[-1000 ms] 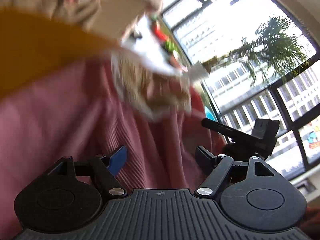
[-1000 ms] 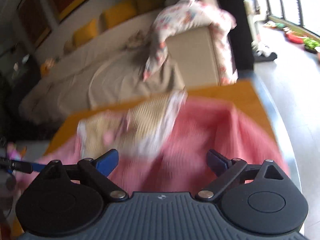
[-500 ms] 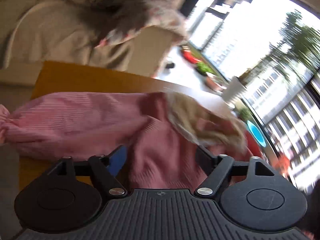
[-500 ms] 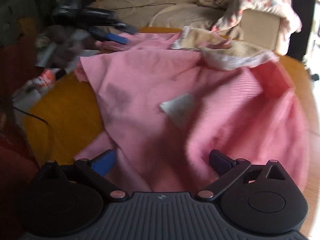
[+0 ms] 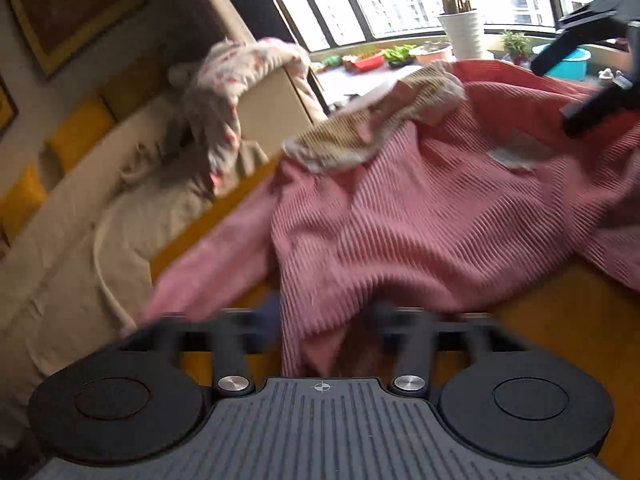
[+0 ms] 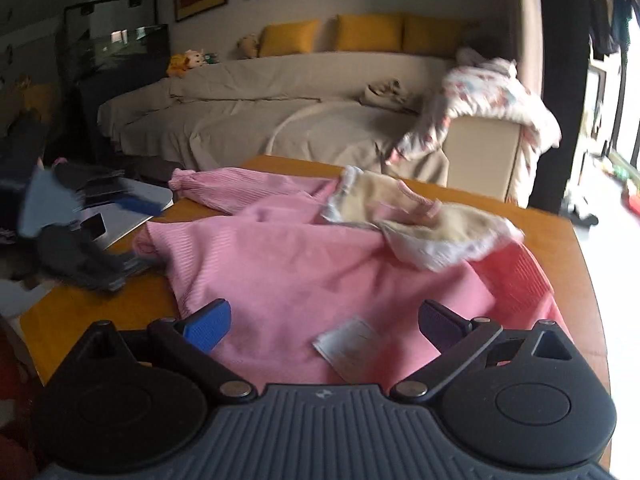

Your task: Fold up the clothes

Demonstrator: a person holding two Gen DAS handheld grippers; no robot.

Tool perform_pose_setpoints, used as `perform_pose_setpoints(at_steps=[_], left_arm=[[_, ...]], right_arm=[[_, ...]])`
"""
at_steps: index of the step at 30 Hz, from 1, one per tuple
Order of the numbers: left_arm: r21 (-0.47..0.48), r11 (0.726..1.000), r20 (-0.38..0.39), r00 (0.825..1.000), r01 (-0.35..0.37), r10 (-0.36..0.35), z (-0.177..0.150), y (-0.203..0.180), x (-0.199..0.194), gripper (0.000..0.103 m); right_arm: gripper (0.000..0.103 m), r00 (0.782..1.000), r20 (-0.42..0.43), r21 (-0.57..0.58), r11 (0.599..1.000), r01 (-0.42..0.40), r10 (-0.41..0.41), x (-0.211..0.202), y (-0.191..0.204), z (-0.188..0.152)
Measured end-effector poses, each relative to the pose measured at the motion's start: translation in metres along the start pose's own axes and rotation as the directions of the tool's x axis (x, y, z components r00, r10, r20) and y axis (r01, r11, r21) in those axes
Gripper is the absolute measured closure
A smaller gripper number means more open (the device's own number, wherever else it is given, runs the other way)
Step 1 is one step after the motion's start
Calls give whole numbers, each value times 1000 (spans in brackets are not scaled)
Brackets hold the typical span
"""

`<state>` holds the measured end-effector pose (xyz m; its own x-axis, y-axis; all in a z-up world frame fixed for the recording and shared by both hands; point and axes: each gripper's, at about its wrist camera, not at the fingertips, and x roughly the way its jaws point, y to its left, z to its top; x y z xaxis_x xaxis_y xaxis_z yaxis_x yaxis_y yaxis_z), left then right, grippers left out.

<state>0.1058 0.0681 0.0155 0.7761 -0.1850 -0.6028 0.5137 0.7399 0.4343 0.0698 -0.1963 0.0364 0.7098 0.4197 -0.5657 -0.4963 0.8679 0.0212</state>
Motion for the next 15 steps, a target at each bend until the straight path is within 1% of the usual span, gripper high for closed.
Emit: perform_pose_setpoints(at_steps=[1,3,4,5,6,7,9,11,13,15], left_arm=[[-12,1000,6,1000,-5,5,10,5,7,96],[-99,995,53,998,21,-16,33,23,-4,96],[-176,983,90,995,54,-39,46,38,-16,97],[-268,956,135,987,118,-85,57,54,-32,97],[-354,916,184,975,186,-127,67,69,-47,98],[-410,874,246,955,259,-168,76,80,-65,98],[-435,842,320,929,320,-188,85,85,-95,98],[-435,833,347,918,341,-194,84,79,-116,98],[-441,822,340,915,360,-218,74,70,-127,98],[-435,830,316,923,348,-221,60,61,-130,97]], right_arm=[[3,1000,6,-19,1000,9,-9,2,7,1],[3,999,27,-72,997,36,-34,-1,21,2],[3,998,47,-103,993,54,-50,-6,26,3],[3,996,67,-117,991,63,-56,-12,28,3],[3,994,87,-131,989,72,-61,-19,30,3],[3,992,106,-143,986,82,-67,-26,32,2],[3,990,118,-135,986,95,-80,-33,31,1],[3,987,131,-126,986,109,-92,-41,30,0],[3,985,137,-129,984,119,-102,-46,32,-3],[3,985,136,-143,981,128,-108,-50,35,-9]])
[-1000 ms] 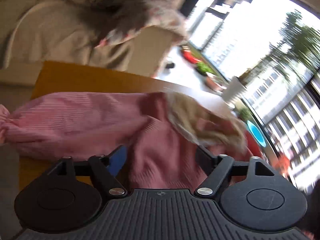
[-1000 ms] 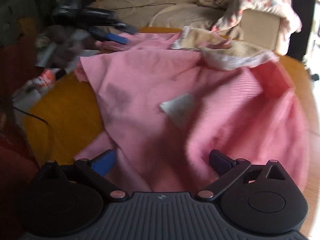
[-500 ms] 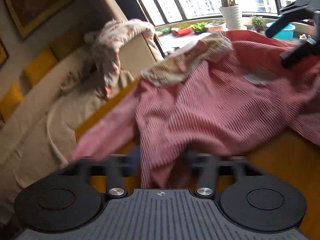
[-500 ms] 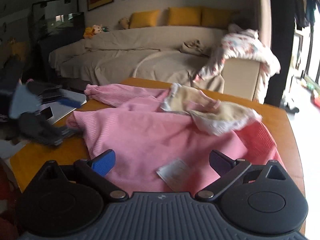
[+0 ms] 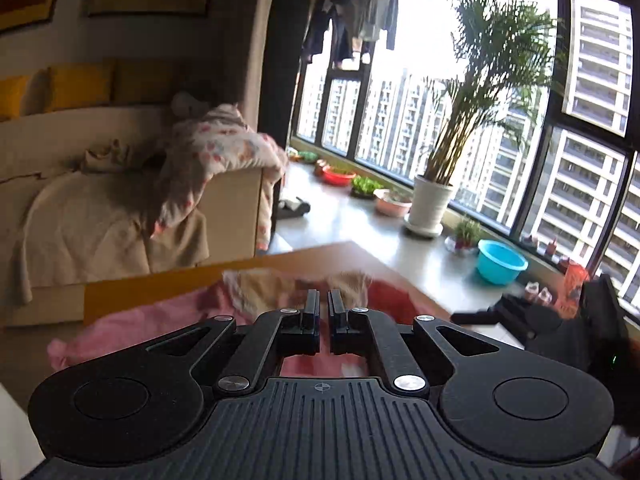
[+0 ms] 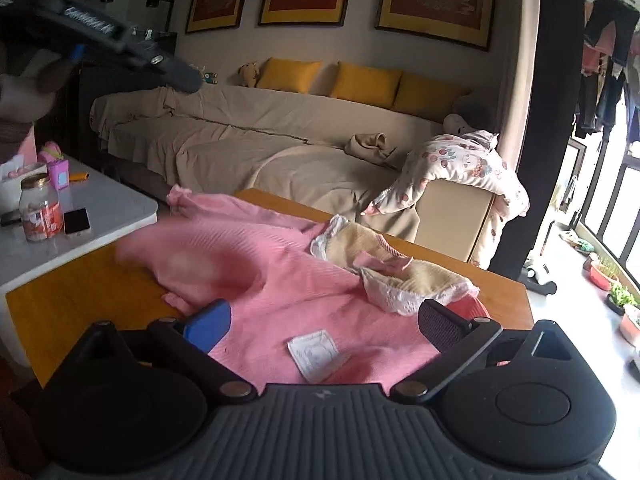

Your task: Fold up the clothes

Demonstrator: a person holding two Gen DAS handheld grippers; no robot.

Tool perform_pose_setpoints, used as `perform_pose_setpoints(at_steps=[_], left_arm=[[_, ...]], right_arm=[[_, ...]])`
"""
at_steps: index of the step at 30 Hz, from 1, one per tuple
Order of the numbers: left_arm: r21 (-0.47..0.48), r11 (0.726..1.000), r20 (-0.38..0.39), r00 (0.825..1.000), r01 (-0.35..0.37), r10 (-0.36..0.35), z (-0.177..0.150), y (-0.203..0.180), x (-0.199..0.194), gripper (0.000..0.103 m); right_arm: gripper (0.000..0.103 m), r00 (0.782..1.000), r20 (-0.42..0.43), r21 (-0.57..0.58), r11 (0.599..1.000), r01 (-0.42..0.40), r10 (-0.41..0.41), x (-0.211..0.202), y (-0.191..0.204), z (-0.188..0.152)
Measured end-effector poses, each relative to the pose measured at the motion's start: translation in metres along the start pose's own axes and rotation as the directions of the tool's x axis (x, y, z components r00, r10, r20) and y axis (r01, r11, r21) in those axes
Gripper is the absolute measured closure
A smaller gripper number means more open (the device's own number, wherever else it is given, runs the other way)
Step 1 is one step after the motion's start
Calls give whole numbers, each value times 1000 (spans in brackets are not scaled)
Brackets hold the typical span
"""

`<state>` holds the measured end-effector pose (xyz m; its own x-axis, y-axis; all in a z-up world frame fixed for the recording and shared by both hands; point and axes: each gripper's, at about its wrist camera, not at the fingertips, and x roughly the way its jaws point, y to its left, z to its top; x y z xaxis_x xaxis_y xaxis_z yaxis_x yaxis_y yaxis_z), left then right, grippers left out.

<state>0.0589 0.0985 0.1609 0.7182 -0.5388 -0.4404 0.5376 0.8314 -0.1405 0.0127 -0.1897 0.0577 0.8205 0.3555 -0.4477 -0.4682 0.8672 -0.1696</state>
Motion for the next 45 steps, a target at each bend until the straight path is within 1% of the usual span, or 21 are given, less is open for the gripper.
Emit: perform_pose_setpoints(at_steps=[2,3,5,8,10,12,17,18,19,20,21,22,25,28,30,32,36,41,43,44,45], left_arm=[[18,1000,-31,999,-16,16,-18,7,1,88],[36,999,-58,998,-25,27,-30,11,6,71],[100,994,-124,991,-39,51,-57,21,24,46],[225,972,-236,965,-60,114,-100,23,49,43],[315,946,-270,948,-80,170,-124,15,65,40],[404,910,-259,943,-93,212,-134,6,81,32],[535,837,-170,957,-111,235,-134,-20,114,32],[560,820,-160,957,-115,244,-133,-23,122,47],[557,821,-147,957,-129,250,-127,-22,126,61],[552,821,-133,957,-143,256,-121,-21,130,95],[547,822,-120,957,-157,262,-115,-20,134,98],[542,823,-107,957,-171,269,-108,-20,137,98],[387,898,-22,972,-208,235,-61,-6,116,99],[186,975,27,993,-118,115,-25,4,74,99],[112,993,20,999,-39,37,-24,1,56,99],[47,998,-48,998,34,-32,-44,-5,51,99],[-32,995,-245,964,98,-103,-107,-22,60,99],[-156,967,-396,884,203,-249,-148,-30,63,97],[-171,952,-401,864,254,-303,-142,-31,57,84],[-173,944,-395,858,280,-327,-136,-31,53,73],[-159,943,-363,871,292,-331,-125,-27,48,61]], right_arm=[[3,1000,-13,-44,999,6,-7,0,8,-6],[3,1000,-25,-66,998,1,-3,0,13,-10],[5,999,-48,-111,994,-11,5,1,23,-19],[16,994,-106,-102,993,-53,43,4,29,-31],[25,987,-147,-62,995,-75,65,10,28,-38],[29,982,-173,-4,997,-80,78,18,23,-43],[31,982,-175,84,995,-56,70,27,15,-47],[31,984,-166,95,994,-52,67,27,14,-46],[31,986,-157,106,993,-48,64,29,13,-45],[31,986,-151,127,991,-48,68,32,10,-43],[31,987,-147,149,988,-48,70,35,6,-42],[31,985,-161,182,983,-37,67,42,-1,-41],[31,977,-207,282,960,6,54,65,-22,-42],[31,972,-233,354,933,59,27,79,-46,-47],[31,972,-235,378,921,90,2,83,-59,-51],[31,971,-238,389,914,117,-23,87,-70,-54],[30,963,-259,351,921,167,-76,90,-81,-61],[26,955,-280,331,924,189,-94,87,-93,-66],[26,951,-289,315,927,201,-108,80,-96,-65],[26,950,-291,303,930,208,-118,75,-96,-64],[26,953,-274,285,935,209,-129,67,-96,-59]])
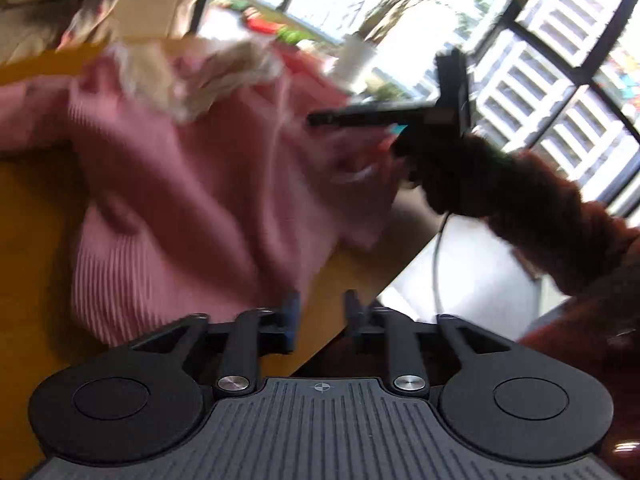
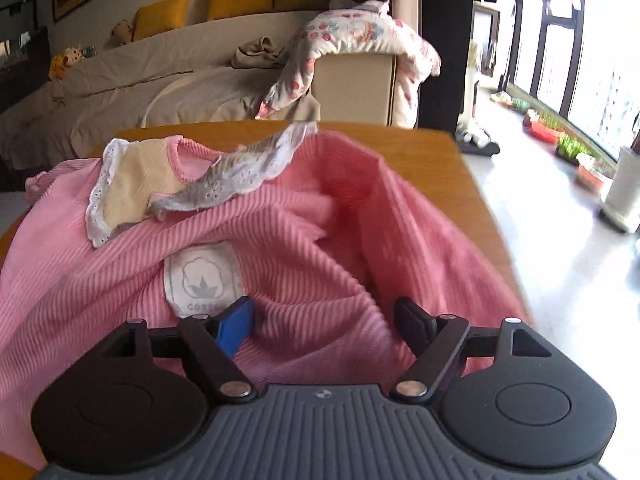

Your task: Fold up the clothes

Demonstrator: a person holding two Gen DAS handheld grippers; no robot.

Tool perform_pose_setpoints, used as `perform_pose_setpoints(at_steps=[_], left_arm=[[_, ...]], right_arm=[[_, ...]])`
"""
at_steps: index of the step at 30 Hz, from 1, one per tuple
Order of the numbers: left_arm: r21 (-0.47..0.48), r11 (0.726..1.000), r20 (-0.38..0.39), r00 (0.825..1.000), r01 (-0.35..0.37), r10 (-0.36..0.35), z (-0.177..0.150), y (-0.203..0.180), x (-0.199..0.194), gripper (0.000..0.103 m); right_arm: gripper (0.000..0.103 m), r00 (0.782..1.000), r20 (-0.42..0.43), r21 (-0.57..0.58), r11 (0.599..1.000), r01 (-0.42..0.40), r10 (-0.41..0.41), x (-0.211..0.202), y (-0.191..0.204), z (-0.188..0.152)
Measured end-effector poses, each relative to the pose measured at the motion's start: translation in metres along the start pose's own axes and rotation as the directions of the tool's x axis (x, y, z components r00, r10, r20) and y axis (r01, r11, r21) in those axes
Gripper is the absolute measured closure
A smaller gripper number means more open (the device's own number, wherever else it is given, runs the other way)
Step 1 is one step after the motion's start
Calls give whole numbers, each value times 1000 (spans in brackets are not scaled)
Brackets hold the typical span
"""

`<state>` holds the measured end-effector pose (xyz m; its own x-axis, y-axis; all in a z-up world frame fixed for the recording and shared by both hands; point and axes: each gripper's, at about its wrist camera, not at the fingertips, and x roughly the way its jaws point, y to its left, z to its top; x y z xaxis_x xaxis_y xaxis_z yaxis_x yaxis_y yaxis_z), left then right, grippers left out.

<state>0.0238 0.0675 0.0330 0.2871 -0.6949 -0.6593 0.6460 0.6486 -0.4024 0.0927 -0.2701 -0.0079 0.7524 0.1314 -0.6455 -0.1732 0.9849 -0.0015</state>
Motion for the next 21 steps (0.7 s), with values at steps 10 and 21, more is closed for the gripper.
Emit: perform_pose_setpoints(at_steps=[10,21], left_arm=[[320,905,271,942,-282,198,127,45,-4,24],[269,903,141,942,-334,306,164,139,75,11]], right_arm=[[44,982,189,-187,982,14,22,-46,8,89],[16,985,172,-345,935,77,-18,64,7,92]])
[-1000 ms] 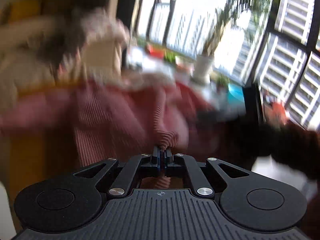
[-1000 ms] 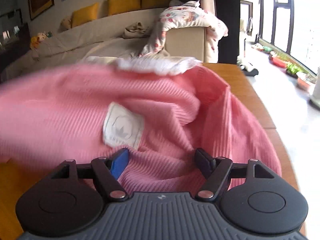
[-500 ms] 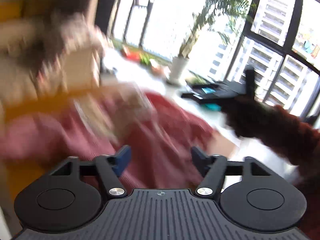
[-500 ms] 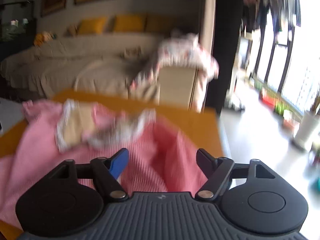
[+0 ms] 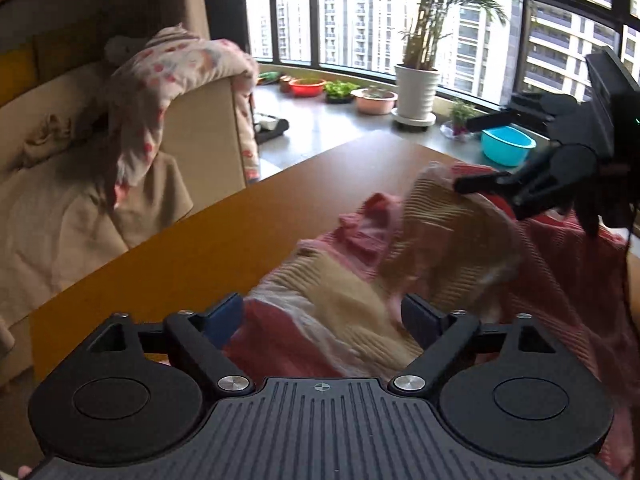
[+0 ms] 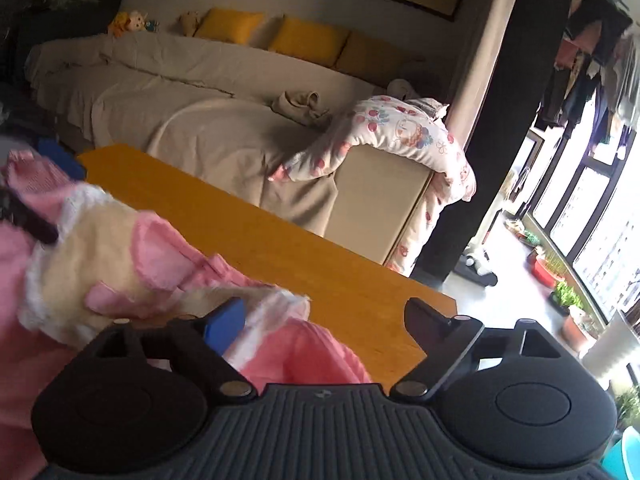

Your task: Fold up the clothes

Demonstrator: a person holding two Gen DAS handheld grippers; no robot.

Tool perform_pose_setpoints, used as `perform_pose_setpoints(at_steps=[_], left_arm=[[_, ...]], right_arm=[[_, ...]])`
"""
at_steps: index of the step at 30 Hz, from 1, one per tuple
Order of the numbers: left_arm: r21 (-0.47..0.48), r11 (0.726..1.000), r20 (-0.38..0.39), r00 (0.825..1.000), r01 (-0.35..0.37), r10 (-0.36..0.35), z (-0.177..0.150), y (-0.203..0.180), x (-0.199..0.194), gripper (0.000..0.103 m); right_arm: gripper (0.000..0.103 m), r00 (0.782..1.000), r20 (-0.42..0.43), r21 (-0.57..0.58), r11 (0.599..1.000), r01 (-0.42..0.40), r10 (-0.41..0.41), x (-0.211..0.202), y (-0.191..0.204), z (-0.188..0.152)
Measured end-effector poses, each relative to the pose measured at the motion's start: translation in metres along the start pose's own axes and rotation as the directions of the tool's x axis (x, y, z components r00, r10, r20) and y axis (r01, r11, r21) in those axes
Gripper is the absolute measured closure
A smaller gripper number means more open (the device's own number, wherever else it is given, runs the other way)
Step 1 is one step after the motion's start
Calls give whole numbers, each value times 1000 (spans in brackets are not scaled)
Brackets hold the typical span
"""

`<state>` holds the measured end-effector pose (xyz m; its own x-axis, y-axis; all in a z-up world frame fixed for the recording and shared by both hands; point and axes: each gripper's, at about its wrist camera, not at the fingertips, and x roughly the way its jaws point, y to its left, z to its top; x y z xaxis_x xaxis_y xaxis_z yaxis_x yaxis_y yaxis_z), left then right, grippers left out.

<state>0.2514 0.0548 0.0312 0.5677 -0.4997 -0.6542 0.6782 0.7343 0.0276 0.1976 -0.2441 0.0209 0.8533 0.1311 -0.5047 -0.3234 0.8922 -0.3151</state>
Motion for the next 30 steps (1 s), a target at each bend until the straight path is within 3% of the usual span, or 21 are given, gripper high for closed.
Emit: perform_pose_setpoints(at_steps=[3,5,7,9,11,16,18,19,20,21,25,27,30], left_arm=[[-19,1000,-30,999,-21,20,3,13,14,11],[-37,999,-47,999,-17,15,2,21,23,14],[-59,998,-64,998,-9,5,1,26,30,20],[-82,997,-79,997,3,-9,1,29,37,29],[-77,997,-92,996,-1,-6,2,28,42,29],[-50,998,-127,992,-25,19,4,23,53,45],[-54,998,-123,992,-23,16,5,22,54,67],[-49,999,-119,993,-23,17,5,18,53,73],[-44,999,-114,993,-23,18,6,14,52,86],[-29,999,-107,994,-28,25,6,9,50,93],[-32,995,-40,995,-96,95,7,-13,31,95],[-67,993,38,994,-98,101,14,-17,6,95],[-74,990,158,979,-117,128,31,-24,-41,95]], right_arm=[[16,999,-26,-5,1000,-24,24,16,-10,-4],[26,997,-47,13,998,-64,64,26,-18,-6],[51,988,-87,64,991,-119,124,38,-26,-9],[65,975,-122,107,979,-171,183,48,-29,-14],[66,970,-128,102,975,-195,208,54,-27,-18],[71,964,-121,97,970,-225,236,66,-24,-22],[79,967,-108,83,972,-221,230,65,-21,-23],[89,970,-98,70,974,-215,221,64,-19,-23],[92,976,-79,47,978,-201,205,60,-14,-25],[94,980,-59,25,982,-187,188,55,-9,-27],[96,991,19,-33,991,-130,131,37,3,-30],[97,993,56,-47,994,-104,106,27,6,-31],[97,990,114,-55,996,-72,78,7,7,-26]])
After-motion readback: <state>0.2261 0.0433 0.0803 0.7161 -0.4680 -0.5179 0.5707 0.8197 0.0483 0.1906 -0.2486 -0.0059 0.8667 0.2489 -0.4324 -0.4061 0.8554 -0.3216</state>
